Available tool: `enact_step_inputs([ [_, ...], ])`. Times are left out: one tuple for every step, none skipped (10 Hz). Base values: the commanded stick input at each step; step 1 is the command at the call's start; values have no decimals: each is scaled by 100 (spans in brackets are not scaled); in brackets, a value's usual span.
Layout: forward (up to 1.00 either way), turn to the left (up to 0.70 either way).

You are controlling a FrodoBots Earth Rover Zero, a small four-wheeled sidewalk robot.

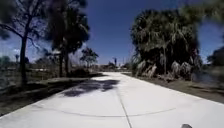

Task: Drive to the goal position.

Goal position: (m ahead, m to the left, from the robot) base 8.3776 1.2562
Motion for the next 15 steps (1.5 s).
enact_step_inputs([
  [70, 0],
  [70, 0],
  [70, 0],
  [70, 0],
  [70, 0],
  [70, 0],
  [70, 0],
  [70, 0],
  [70, 0],
  [70, 0],
  [70, 0],
  [70, 0],
  [70, 0],
  [70, 0],
  [70, 0],
])
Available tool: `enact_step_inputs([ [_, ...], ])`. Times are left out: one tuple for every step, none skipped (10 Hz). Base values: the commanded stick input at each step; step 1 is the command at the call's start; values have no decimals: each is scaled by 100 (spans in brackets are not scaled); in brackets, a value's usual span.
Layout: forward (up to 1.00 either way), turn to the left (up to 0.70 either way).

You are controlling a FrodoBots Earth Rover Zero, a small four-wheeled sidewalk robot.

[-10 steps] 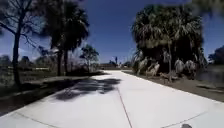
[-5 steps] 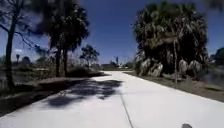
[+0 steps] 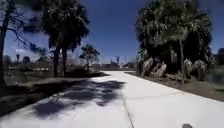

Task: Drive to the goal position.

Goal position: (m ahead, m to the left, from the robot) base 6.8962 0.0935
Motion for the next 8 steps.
enact_step_inputs([
  [70, 0],
  [70, 0],
  [70, 0],
  [70, 0],
  [70, 0],
  [70, 0],
  [70, 0],
  [70, 0],
])
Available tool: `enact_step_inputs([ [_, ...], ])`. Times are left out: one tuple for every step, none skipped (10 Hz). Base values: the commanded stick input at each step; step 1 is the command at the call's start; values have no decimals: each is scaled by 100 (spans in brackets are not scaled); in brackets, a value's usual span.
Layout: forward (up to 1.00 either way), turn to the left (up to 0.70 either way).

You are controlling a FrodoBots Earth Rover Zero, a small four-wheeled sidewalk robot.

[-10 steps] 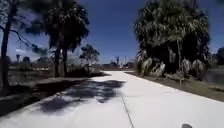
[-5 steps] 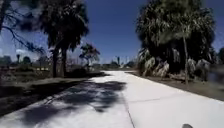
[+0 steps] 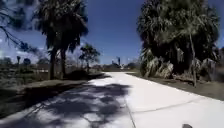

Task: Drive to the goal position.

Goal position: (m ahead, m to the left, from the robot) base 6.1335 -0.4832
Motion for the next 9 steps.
enact_step_inputs([
  [70, 0],
  [70, 0],
  [70, 0],
  [70, 0],
  [70, 0],
  [70, 0],
  [70, 0],
  [70, -7],
  [70, -14],
])
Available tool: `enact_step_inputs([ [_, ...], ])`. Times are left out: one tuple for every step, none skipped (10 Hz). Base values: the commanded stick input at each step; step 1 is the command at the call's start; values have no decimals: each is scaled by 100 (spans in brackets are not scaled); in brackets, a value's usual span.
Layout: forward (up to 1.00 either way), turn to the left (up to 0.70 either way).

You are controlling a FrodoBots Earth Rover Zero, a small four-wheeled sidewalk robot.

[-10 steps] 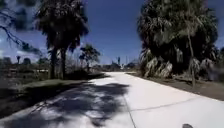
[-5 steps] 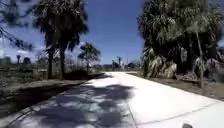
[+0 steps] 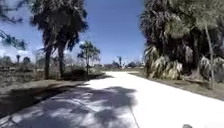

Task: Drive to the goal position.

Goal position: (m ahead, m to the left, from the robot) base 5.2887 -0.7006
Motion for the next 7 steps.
enact_step_inputs([
  [70, -25],
  [70, -30],
  [70, 0],
  [70, 0],
  [70, 0],
  [70, 0],
  [70, 0],
])
